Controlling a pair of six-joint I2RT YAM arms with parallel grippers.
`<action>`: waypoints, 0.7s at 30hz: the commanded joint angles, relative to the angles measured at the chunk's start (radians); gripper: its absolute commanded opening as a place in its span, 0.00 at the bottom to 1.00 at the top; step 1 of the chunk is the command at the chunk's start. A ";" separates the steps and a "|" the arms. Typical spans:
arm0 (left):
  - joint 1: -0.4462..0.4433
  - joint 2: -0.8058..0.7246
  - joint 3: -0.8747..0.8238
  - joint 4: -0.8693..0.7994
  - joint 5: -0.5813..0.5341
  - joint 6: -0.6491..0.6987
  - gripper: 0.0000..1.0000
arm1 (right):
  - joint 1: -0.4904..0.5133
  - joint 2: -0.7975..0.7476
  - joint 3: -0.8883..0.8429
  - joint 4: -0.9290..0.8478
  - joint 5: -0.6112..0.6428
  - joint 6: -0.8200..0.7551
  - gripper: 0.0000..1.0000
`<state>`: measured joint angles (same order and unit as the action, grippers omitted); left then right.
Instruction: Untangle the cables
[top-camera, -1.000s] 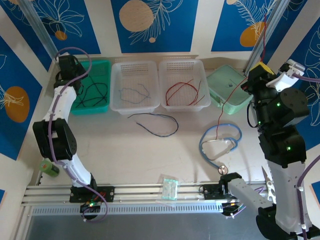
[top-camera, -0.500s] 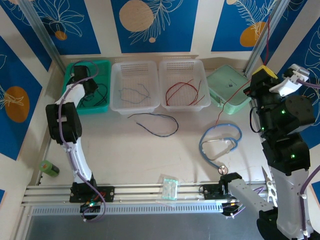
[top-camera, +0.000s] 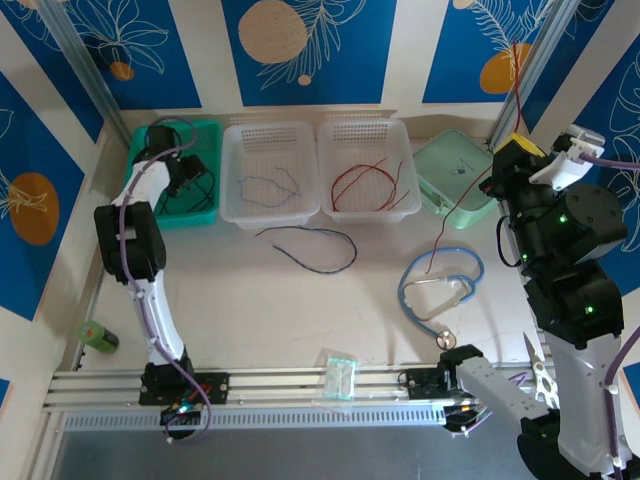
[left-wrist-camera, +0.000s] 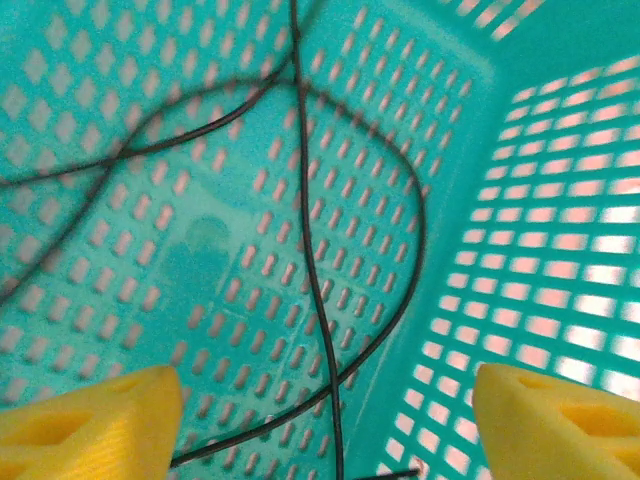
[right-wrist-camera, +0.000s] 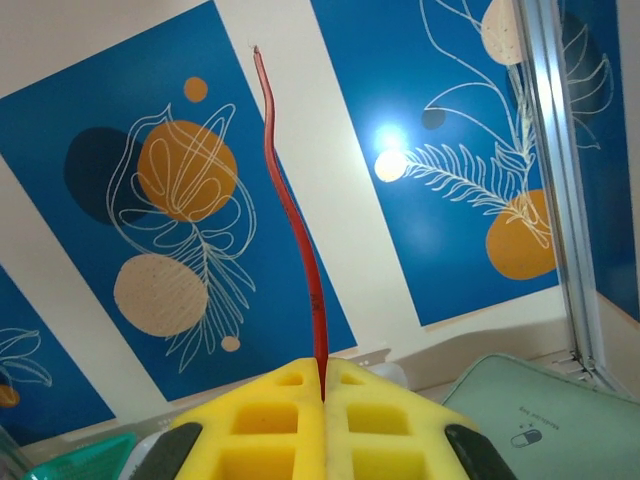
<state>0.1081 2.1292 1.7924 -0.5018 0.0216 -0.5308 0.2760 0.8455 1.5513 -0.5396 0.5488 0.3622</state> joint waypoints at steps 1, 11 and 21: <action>-0.024 -0.174 0.020 0.045 -0.073 0.067 0.81 | 0.016 -0.006 0.001 0.039 -0.019 -0.016 0.00; -0.148 -0.419 0.003 -0.013 -0.040 0.183 0.92 | 0.083 0.103 -0.023 0.272 -0.057 -0.156 0.00; -0.363 -0.749 -0.411 0.050 -0.003 0.066 0.92 | 0.091 0.369 0.126 0.504 -0.069 -0.294 0.00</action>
<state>-0.2234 1.4467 1.4525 -0.4767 0.0082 -0.4156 0.3645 1.1748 1.6066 -0.1703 0.4854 0.1329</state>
